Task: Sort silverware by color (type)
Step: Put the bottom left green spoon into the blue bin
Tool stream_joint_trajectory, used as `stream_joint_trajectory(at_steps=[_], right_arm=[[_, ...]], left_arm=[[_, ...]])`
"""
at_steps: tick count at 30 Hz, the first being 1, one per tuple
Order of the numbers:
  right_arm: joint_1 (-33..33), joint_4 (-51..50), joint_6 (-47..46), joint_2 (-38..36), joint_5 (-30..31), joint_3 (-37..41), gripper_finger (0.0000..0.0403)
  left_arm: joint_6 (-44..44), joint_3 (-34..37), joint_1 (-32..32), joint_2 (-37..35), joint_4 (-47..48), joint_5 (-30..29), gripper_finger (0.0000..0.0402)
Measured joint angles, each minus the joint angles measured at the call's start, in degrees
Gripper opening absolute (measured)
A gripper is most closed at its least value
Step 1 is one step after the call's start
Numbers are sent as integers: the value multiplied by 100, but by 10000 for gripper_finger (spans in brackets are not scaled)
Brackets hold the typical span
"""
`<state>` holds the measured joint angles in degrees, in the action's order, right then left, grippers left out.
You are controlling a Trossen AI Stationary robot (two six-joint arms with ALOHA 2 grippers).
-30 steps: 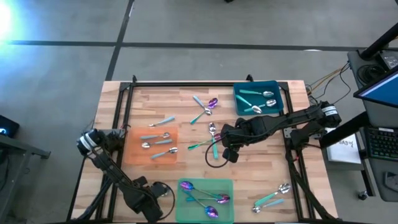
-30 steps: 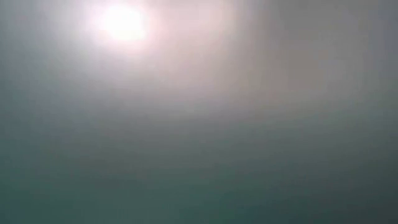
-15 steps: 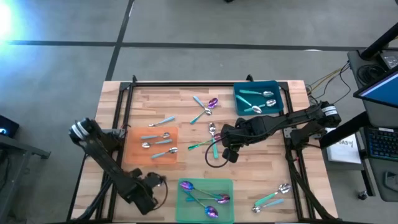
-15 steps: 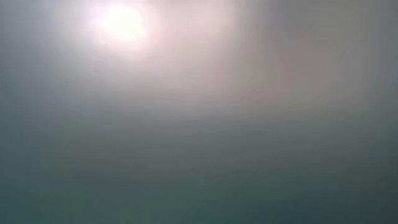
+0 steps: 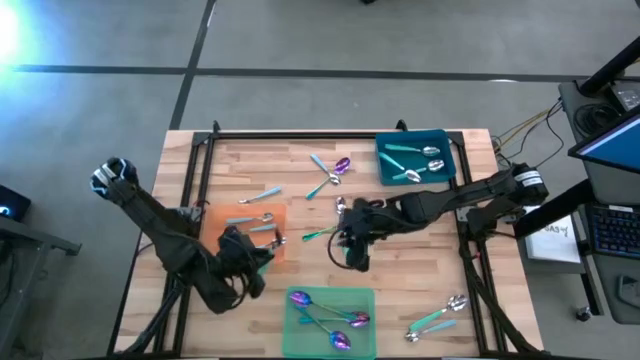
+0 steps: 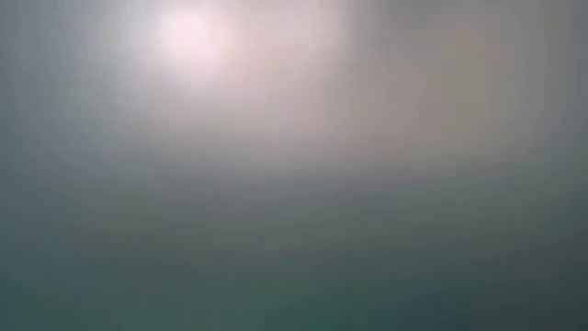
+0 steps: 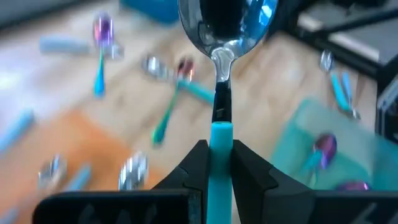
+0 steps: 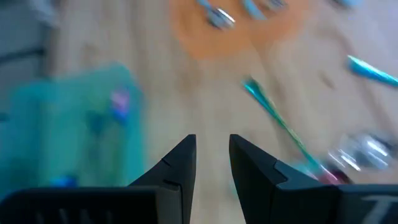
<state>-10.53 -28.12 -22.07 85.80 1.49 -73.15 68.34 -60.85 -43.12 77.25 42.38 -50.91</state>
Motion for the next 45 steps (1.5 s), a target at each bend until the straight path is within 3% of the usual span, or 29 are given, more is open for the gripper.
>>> stream_joint_trajectory(at_steps=[5,8,12,17,21,26,45], right_arm=[[7,1218,277,111,-45,227,86],[5,1768,431,224,-83,244,86],[3,2360,567,421,-606,251,86],[3,2630,650,529,-721,252,86],[3,2673,733,518,-206,252,86],[5,2717,872,518,-3,235,86],[1,3092,1205,525,154,243,86]], left_arm=[[-1670,1,349,83,-1322,-825,26],[-2509,1,586,215,-2177,-1085,26],[-3229,-4,889,477,-3119,-1157,26],[-3518,-4,1143,722,-3708,-1159,26],[-3795,-4,1176,802,-4132,-1155,26],[-4310,-4,1172,800,-4774,-1159,26],[-4667,-8,1364,1046,-5492,-1213,26]])
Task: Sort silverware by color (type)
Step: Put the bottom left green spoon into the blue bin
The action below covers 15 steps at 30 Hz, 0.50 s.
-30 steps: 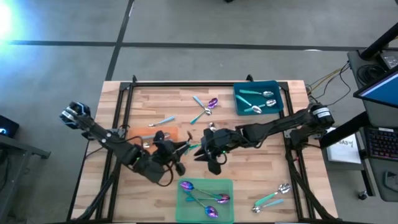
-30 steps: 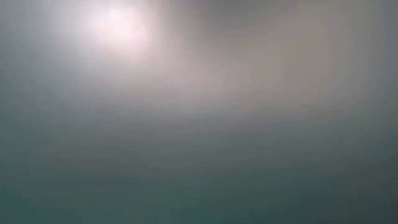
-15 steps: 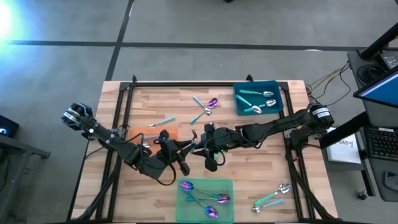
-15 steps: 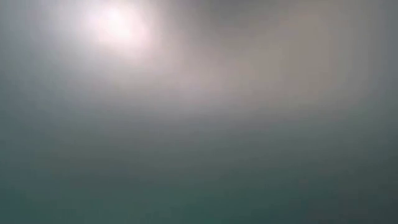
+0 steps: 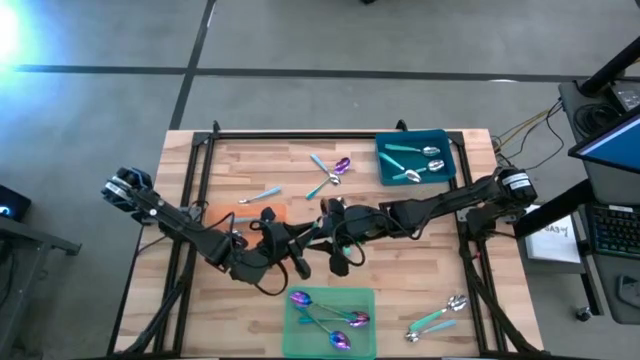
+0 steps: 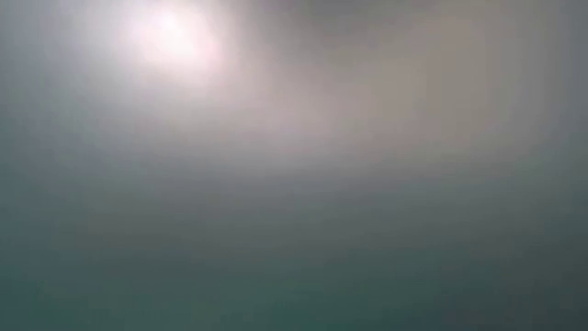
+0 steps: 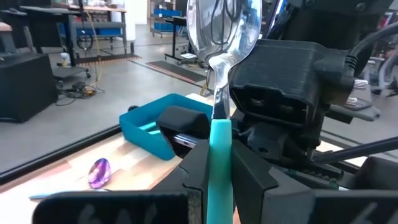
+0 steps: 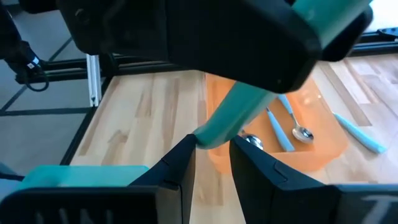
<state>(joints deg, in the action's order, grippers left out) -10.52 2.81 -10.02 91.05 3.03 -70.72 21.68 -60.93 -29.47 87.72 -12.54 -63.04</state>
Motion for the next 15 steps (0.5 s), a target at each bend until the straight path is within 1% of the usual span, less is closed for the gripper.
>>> stream_joint_trajectory(at_steps=[11,15], right_arm=[[7,-233,-44,-133,20,-4,86],[7,-254,-45,-247,35,-9,86]], left_arm=[[-320,0,-20,-53,113,-63,26],[-461,0,-20,-67,149,-380,26]])
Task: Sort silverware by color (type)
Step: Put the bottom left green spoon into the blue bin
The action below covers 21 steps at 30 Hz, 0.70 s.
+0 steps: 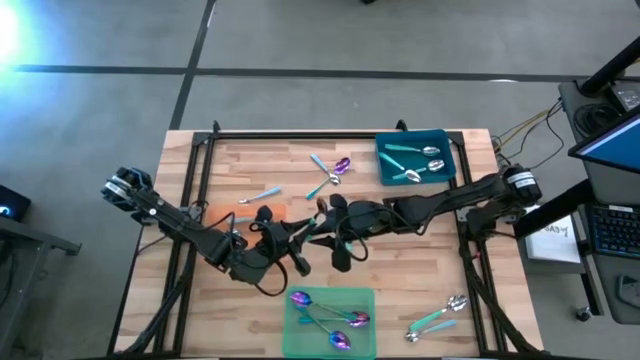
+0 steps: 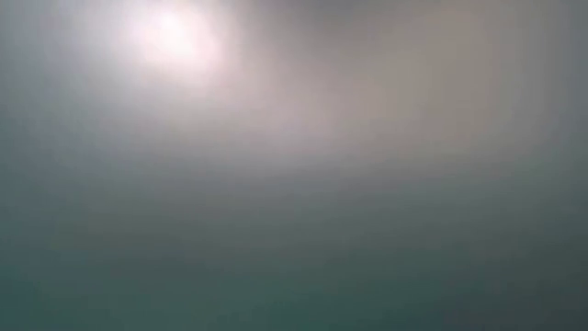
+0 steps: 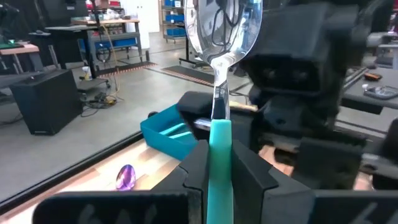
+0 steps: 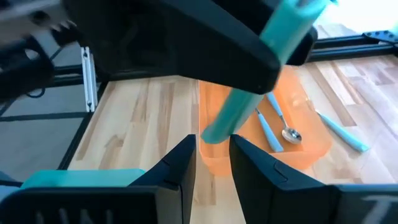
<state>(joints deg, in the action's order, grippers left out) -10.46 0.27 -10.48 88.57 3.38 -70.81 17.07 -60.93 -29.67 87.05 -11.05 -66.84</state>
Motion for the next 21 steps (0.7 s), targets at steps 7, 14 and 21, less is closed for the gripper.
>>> stream_joint_trajectory(at_steps=[7,14,21], right_arm=[[0,245,-9,-39,-6,-2,86],[-6,475,-5,-39,381,-2,86],[9,330,-44,-166,454,-4,86]], left_arm=[[-26,0,25,-31,-201,-86,26],[-366,0,50,-31,-634,-59,26],[-514,0,-4,-64,-605,-220,25]])
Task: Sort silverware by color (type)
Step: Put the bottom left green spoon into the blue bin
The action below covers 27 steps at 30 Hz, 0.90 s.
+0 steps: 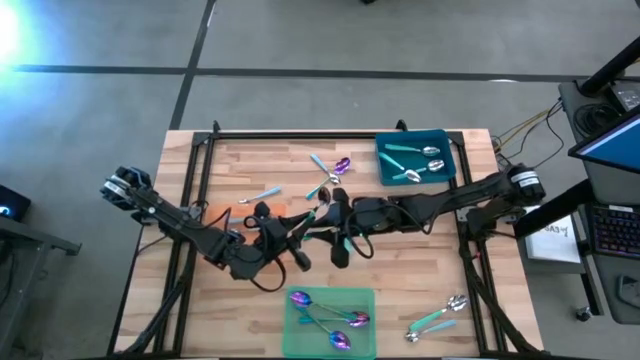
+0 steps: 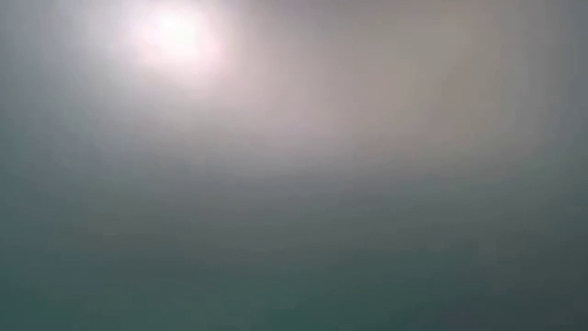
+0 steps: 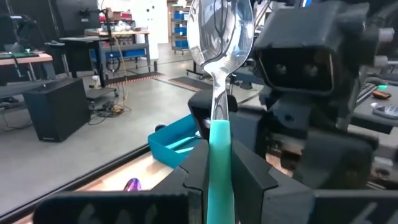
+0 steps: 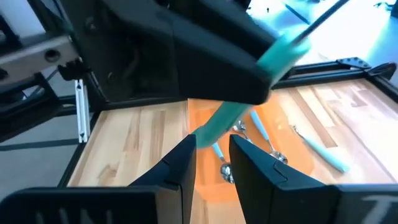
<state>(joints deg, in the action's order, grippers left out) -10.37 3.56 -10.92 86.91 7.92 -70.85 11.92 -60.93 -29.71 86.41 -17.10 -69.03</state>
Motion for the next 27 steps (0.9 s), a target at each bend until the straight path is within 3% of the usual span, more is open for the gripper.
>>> stream_joint_trajectory(at_steps=[9,13,27], right_arm=[[4,167,4,-100,134,-2,86],[13,135,2,-100,131,-2,86],[26,-50,50,-212,110,0,99]], left_arm=[[-49,0,53,-9,-297,-1,25],[-133,0,134,-11,-456,299,25],[-406,0,163,-27,-538,174,25]])
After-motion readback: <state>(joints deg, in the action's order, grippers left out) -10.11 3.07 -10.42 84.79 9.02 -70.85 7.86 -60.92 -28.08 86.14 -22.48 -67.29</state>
